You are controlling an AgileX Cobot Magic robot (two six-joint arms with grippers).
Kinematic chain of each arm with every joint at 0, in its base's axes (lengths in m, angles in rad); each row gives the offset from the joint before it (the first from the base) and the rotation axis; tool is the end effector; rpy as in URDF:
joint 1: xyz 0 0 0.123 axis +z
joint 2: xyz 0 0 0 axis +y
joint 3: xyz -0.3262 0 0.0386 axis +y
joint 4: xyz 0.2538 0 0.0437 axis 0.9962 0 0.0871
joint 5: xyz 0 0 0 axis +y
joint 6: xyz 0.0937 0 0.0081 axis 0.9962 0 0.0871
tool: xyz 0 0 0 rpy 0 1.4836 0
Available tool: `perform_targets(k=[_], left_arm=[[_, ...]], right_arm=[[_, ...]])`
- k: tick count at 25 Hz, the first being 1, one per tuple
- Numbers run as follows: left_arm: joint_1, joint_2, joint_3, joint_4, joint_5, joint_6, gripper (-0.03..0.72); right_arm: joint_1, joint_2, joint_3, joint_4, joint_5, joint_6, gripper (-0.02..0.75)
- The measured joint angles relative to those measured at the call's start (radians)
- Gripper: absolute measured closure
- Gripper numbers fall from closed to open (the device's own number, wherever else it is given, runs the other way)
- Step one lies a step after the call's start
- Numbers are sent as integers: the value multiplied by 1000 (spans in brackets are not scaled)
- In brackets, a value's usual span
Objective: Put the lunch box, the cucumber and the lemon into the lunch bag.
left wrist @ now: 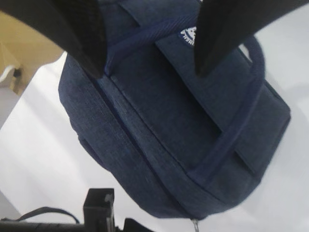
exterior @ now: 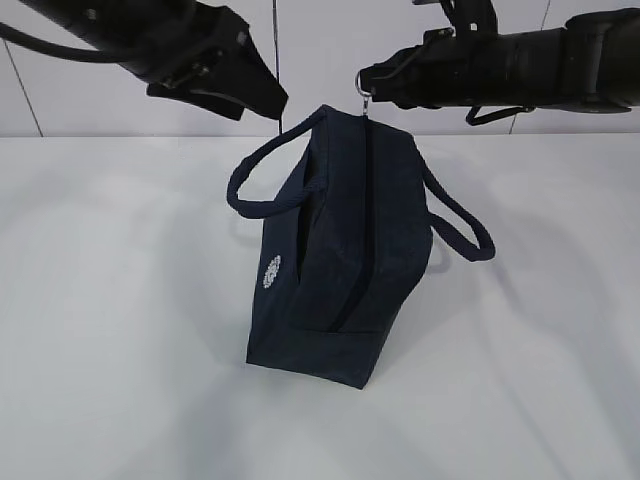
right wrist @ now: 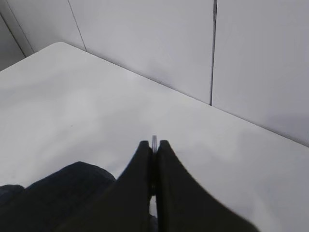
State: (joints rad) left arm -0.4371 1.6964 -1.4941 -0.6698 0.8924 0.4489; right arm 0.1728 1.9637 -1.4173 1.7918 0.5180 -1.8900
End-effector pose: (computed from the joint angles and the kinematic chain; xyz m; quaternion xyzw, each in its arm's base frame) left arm 0.3327 -0.2057 0.3698 0.2741 0.8741 -0.3016 0.2643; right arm 0.4629 0.1270 0.2880 -0.2376 0.7665 0.2329 0.5494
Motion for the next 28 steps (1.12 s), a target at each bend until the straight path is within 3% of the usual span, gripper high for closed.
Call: perform_targets(k=[6,14,28], left_arm=[[-63,104,-90,65,34,-79,289],[-87,170,-199,107,77,-149,290],[-115,269,-233,165,86,-209,294]], right_arm=[[0,0,0,0,0,2,738],[0,0,0,0,0,2,738],[0,0,0,0,0,2,738]])
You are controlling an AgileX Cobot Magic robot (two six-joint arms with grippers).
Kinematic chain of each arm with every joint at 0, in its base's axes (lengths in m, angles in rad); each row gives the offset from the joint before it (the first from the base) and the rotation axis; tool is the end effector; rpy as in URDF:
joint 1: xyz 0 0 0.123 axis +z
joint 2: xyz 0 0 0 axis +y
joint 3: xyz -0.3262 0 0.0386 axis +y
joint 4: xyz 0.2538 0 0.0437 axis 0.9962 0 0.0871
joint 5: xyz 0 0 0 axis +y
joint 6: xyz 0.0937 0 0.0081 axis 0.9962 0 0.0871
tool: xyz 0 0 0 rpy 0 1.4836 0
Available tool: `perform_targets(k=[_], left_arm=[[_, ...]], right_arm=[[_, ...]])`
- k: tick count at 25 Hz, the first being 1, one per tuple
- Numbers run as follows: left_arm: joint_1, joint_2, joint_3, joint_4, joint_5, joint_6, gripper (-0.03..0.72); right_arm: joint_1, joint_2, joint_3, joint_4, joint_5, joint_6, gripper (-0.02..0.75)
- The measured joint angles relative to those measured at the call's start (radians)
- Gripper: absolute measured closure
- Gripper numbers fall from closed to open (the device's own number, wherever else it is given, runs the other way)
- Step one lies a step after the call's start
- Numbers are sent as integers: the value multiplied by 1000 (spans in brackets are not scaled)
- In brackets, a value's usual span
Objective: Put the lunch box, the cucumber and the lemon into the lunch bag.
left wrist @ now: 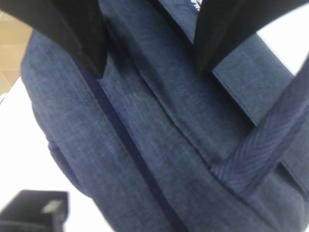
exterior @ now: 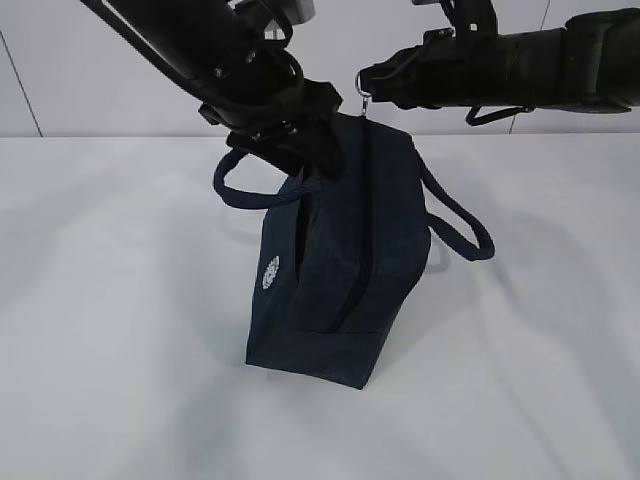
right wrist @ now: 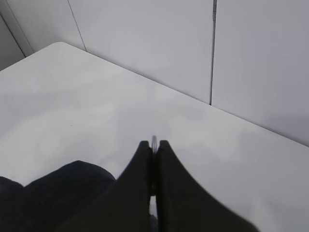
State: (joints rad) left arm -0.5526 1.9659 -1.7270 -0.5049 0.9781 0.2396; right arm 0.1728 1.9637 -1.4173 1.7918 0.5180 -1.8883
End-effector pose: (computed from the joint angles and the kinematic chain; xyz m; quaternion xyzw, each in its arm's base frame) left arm 0.3714 -0.2734 0.3162 0.2807 0.9067 -0.2628 0.1729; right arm 0.4629 0.1270 0.2880 -0.2369 0.7667 0.2334 0.5492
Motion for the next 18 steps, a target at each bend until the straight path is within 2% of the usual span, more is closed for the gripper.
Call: perform_targets(k=[8,10,14,18], left_arm=[[0,27,0,-4,-5,-5,339],[0,28,0,-4,-5,-5,413],[0,29,0,-4,-1,-1,643],[0,31,-8,19,38,3,692]], right_arm=[[0,0,0,0,2,0,738],[0,0,0,0,2,0,738],[0,0,0,0,2,0,738],[0,0,0,1,4,0,738]])
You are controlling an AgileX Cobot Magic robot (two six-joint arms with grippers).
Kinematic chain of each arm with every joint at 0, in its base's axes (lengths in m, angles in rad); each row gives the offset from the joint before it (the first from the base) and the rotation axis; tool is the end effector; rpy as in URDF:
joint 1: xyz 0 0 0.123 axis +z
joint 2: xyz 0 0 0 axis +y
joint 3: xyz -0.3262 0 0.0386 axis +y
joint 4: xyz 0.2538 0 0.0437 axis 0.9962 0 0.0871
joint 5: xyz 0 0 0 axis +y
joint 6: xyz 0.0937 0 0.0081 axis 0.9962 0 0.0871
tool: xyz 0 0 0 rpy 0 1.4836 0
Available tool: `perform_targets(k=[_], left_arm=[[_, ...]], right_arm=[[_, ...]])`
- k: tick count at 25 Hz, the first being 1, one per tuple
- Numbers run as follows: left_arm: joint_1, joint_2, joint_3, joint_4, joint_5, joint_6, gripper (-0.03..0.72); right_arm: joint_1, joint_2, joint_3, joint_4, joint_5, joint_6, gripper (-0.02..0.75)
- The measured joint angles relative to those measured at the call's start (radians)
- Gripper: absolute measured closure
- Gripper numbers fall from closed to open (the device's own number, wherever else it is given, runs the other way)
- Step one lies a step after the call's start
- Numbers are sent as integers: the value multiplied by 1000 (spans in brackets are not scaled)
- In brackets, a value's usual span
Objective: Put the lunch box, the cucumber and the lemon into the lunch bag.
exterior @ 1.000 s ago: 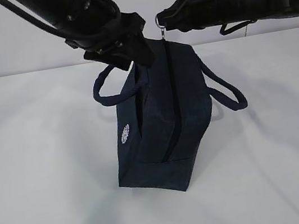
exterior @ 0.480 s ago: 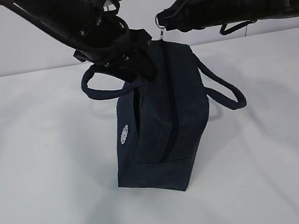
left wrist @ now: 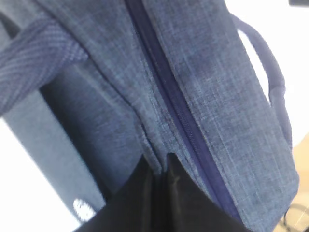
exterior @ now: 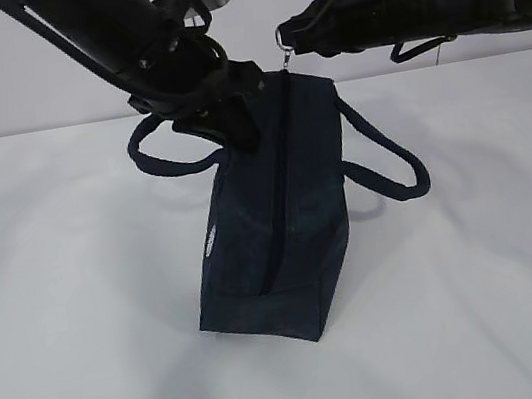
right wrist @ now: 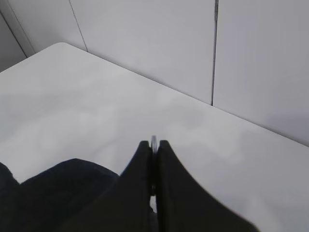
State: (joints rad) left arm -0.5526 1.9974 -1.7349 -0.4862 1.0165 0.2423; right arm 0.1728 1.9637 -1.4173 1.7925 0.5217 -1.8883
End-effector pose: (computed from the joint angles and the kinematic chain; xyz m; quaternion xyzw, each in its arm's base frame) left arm 0.3744 -0.2748 0.3021 0.2898 0.9122 -0.2504 0.1459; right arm 0.4627 0.1273 0.2882 -0.2374 0.7659 0.2350 0.5493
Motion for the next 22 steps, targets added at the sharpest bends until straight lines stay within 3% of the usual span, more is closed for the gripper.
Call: perform_targets(k=[6,22], left_arm=[[0,2,-59,53,92,5,694],[0,-91,-60,103,188,6,696]], right_arm=[[0,0,0,0,1,0,738],[0,0,0,-2,23,-8,738]])
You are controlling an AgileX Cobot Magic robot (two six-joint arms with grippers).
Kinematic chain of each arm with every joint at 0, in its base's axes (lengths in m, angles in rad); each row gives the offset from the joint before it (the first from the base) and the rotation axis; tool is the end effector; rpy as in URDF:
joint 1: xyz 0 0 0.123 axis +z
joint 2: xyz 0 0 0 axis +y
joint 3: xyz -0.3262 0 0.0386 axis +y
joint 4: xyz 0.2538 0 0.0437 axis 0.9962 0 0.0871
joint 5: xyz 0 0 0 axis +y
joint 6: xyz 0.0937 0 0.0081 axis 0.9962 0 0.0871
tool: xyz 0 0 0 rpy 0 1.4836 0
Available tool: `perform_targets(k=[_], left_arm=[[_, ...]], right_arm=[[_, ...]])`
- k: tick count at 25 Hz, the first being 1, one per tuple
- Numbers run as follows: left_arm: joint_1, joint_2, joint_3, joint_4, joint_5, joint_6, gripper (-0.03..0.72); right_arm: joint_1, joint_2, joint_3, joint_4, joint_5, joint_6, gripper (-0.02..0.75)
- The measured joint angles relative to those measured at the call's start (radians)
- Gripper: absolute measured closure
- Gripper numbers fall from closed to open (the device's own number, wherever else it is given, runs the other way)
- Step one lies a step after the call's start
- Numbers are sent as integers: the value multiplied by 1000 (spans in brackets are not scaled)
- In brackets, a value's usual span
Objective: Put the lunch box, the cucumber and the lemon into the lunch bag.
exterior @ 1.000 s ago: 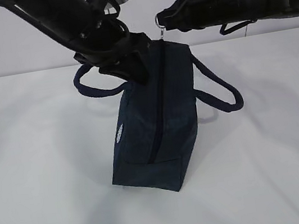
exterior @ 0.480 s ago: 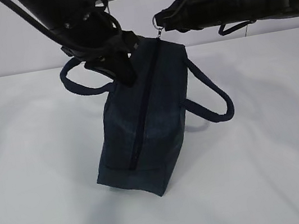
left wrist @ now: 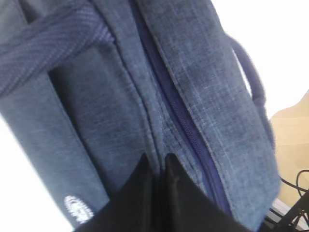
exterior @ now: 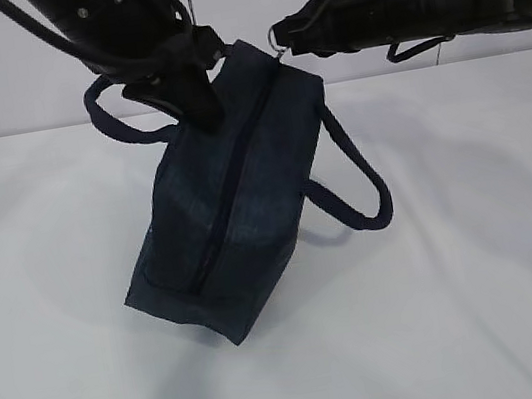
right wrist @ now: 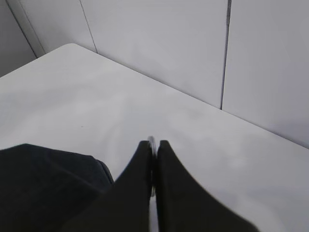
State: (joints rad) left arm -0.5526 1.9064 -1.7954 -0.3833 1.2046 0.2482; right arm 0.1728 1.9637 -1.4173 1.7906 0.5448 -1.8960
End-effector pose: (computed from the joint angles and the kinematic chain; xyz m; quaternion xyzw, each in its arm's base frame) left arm 0.3510 -0.2550 0.3514 0.3431 0.9052 -0.2101 0.1370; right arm 0.4616 0.1289 0.2889 -0.2463 0.7604 0.2417 0.5502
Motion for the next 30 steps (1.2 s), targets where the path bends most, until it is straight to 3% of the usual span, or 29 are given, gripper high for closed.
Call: perform_targets(k=[8,17,30], left_arm=[[-8,-20,0,-17,2,0,696],[-64,-33,0,-17,-14,0,695],[-75,-105,0,-31,4,0,695]], right_arm=[[-16,0,0,0,10,0,738],[-46,13,0,0,40,0,738],[-48,21,-2,0,73,0,738]])
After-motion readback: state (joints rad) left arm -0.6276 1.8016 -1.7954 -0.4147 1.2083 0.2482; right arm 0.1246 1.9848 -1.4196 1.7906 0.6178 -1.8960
